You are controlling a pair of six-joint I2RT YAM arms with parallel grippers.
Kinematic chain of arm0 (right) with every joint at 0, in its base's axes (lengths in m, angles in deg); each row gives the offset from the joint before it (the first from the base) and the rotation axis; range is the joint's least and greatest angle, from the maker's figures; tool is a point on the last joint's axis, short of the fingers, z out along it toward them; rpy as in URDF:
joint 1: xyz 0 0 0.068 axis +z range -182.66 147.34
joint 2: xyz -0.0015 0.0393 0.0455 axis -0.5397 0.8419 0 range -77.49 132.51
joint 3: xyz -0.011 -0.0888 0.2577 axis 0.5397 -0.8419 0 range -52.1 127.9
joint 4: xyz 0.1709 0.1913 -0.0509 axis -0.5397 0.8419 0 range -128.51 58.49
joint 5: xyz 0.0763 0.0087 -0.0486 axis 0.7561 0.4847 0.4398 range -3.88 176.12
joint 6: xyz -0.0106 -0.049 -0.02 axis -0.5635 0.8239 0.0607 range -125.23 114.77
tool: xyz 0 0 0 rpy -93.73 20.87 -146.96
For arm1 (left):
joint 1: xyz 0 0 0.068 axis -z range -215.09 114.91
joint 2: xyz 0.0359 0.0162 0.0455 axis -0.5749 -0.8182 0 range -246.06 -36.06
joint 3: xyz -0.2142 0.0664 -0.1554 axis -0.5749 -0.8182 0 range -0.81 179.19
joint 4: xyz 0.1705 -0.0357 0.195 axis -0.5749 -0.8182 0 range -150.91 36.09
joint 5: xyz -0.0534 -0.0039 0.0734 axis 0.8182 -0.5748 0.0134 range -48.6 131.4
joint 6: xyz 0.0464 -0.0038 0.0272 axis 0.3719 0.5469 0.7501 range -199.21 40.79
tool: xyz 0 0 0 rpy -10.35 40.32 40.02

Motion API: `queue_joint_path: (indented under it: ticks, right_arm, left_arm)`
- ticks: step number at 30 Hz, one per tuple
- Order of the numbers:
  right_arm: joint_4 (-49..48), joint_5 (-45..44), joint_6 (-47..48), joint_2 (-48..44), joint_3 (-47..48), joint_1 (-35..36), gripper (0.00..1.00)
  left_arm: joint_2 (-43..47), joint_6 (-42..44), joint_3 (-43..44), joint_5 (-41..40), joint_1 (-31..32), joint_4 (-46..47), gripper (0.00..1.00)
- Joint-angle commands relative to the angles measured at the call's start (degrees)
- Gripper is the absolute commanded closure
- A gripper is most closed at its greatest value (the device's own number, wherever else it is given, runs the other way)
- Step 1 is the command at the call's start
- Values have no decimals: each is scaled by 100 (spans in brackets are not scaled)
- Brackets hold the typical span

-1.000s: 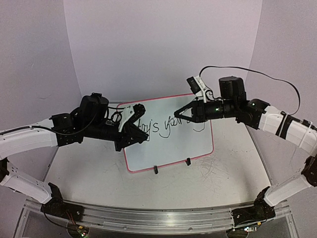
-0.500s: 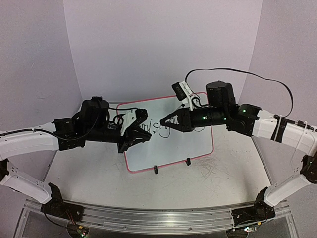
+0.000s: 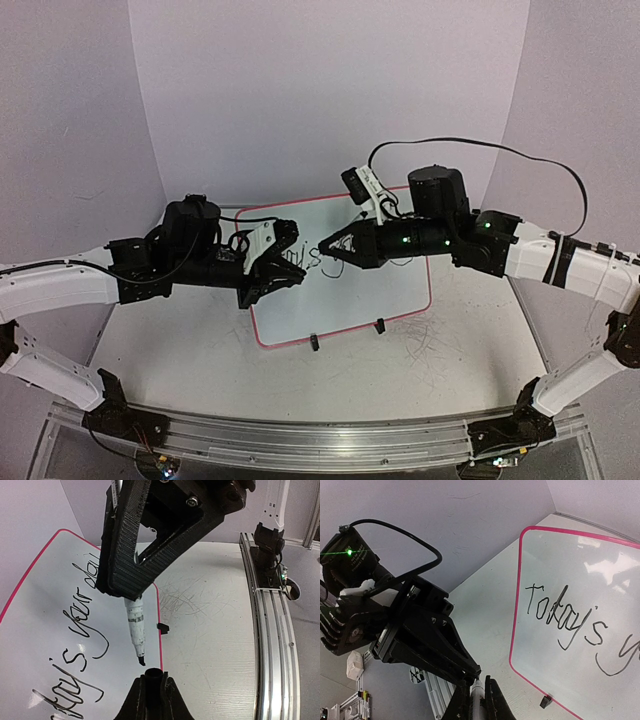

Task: Write a sentence on the whiteboard
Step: Insert the whiteboard marker without the cap into the pen cap.

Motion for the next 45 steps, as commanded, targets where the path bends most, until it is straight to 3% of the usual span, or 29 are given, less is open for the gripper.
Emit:
queue_joint_path:
  ticks: [1, 15, 22, 31, 36, 45]
  right_arm:
    - [-204, -144, 76, -140, 234, 38, 100]
    - [-200, -124, 13, 175, 261, 229, 100]
    - [-199, -585, 4, 440, 300, 420, 100]
    - [-124, -1089, -444, 876, 437, 742, 100]
    - [-130, -688, -733, 1103, 473, 780, 100]
    - [679, 111, -861, 1857, 975, 825, 100]
  left_arm:
    - [49, 29, -33, 19, 13, 255, 100]
    - [134, 17, -68, -20, 14, 246, 100]
    - [201, -13, -35, -28, 12, 246, 100]
    - [86, 131, 289, -783, 98, 584, 100]
    - [168, 502, 217, -1229, 246, 1370, 100]
    - [-357, 1591, 824, -1567, 939, 1410, 100]
